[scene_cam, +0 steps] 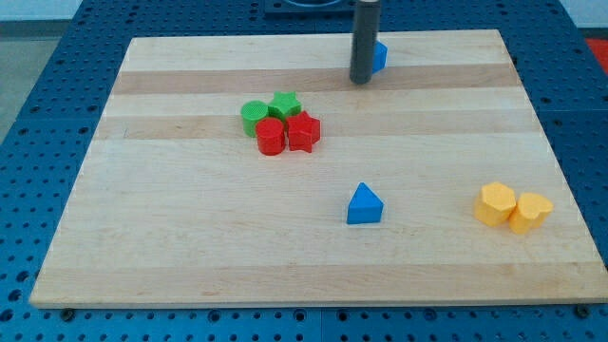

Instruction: Slide blue cube towards top right

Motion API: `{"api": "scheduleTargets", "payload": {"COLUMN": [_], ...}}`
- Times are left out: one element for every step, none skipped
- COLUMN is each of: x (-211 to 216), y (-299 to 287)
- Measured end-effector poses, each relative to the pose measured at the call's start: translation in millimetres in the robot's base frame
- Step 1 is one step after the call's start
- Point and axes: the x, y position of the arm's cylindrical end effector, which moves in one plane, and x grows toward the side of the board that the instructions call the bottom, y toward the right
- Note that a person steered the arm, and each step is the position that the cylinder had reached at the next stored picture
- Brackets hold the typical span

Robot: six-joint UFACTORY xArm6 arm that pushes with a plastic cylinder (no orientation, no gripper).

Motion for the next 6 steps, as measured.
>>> {"api": "scheduleTargets", "payload": {"x": [-9.7, -31.2, -39.6, -41.1, -43.4, -41.0], "y": [-22.3, -21.6, 8.9, 59.6, 100.8, 94.7]}}
